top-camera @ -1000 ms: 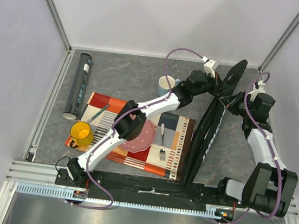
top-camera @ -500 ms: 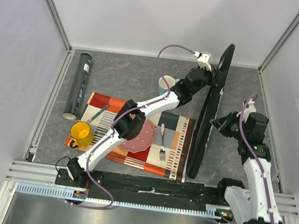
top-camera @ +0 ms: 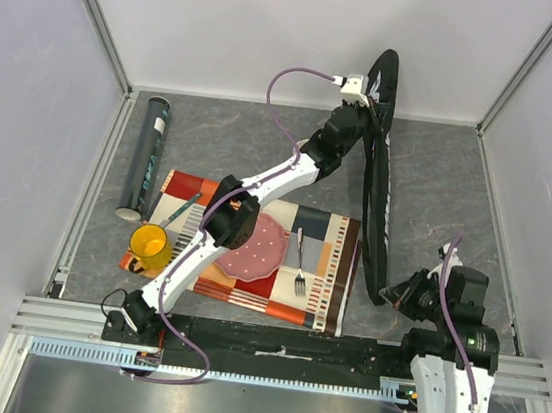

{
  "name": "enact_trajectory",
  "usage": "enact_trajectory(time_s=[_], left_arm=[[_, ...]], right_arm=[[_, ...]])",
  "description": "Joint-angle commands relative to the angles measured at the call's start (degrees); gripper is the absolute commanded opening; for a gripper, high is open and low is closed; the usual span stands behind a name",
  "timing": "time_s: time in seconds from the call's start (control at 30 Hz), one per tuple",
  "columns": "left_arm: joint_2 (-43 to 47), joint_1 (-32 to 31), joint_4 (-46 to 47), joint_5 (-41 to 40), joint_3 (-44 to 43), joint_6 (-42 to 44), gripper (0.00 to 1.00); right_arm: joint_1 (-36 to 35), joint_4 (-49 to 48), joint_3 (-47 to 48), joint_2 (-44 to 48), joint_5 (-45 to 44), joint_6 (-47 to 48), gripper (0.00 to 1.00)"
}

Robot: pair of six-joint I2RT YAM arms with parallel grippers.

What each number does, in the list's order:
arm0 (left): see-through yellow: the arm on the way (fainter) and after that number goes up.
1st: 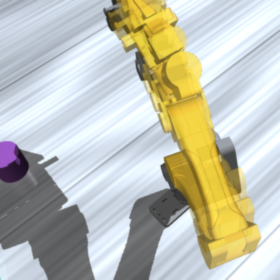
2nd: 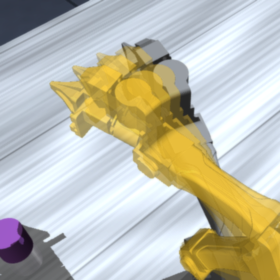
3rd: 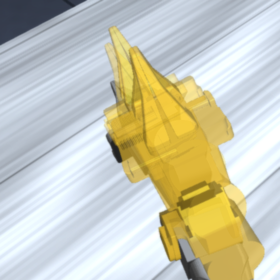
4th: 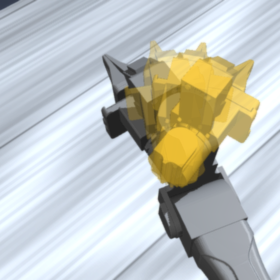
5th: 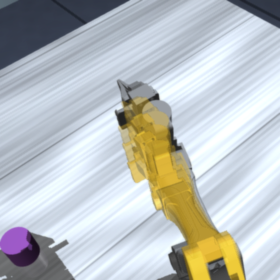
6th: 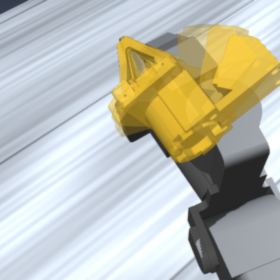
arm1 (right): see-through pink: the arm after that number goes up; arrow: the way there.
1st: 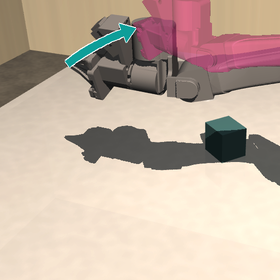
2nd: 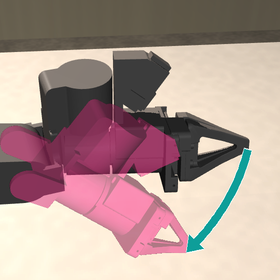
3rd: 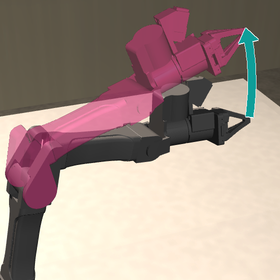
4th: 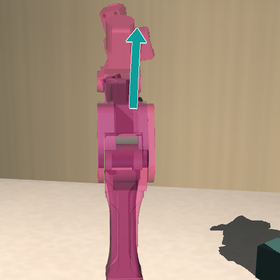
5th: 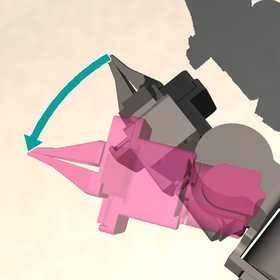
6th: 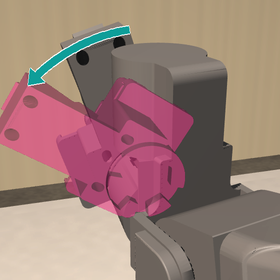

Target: Pack up the badminton gear

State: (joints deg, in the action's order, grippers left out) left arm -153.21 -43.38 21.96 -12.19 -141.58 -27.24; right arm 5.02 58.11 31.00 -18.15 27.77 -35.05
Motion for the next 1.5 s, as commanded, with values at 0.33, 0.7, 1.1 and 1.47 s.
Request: enact_trajectory(time_s=[0.33, 0.7, 1.1, 1.47], left_arm=[[-0.78, 2.95, 3.89, -5.92, -3.44, 1.14, 0.02], [-1.57, 3.65, 3.45, -6.27, -3.79, 3.95, 0.02], [-1.57, 7.25, 6.87, -4.96, -3.8, 3.79, 0.02], [-0.52, 8.22, 7.05, -4.69, -2.13, 5.27, 0.02]], right_arm=[[-0.27, 20.91, 2.66, 6.37, -12.39, -0.18, 0.0], [-0.36, 9.83, -5.78, -2.76, -9.84, -8.37, 0.0], [-0.36, 15.54, -5.7, -8.3, -13.26, -8.72, 0.0], [-0.36, 24.42, 2.39, -2.08, -18.01, -7.14, 0.0]])
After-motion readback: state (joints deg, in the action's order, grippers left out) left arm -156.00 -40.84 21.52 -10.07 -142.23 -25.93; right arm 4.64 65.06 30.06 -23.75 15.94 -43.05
